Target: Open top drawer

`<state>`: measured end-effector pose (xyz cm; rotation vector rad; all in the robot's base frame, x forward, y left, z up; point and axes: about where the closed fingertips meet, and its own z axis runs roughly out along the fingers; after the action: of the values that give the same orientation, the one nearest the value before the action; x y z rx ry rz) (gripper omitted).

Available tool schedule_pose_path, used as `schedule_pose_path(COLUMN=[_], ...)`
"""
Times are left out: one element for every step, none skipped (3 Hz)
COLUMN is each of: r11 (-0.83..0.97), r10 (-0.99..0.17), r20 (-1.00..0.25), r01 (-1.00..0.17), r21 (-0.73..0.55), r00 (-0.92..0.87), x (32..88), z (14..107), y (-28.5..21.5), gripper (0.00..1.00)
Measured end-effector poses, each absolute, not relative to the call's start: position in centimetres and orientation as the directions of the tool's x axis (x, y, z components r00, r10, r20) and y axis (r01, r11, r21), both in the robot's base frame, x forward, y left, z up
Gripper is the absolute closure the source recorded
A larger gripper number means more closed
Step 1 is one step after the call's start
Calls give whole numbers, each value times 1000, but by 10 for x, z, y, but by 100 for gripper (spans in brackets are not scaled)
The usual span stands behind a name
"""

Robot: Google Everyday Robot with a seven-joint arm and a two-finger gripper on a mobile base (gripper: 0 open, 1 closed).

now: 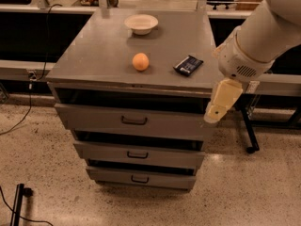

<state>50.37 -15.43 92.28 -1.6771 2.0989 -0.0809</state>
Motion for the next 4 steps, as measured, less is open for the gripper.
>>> schedule_pose_path(r11=[204,162,131,93], r10=[-941,-922,-899,-886], r20=[-321,-386,-435,-453], r01=[-938,-934,-920,-918], r21=[-280,-319,-370,-386], r00=[-109,-28,47,101], x=[496,502,516,531], z=[877,828,800,777], y=[-143,-129,-108,-85], gripper=[0,0,0,0])
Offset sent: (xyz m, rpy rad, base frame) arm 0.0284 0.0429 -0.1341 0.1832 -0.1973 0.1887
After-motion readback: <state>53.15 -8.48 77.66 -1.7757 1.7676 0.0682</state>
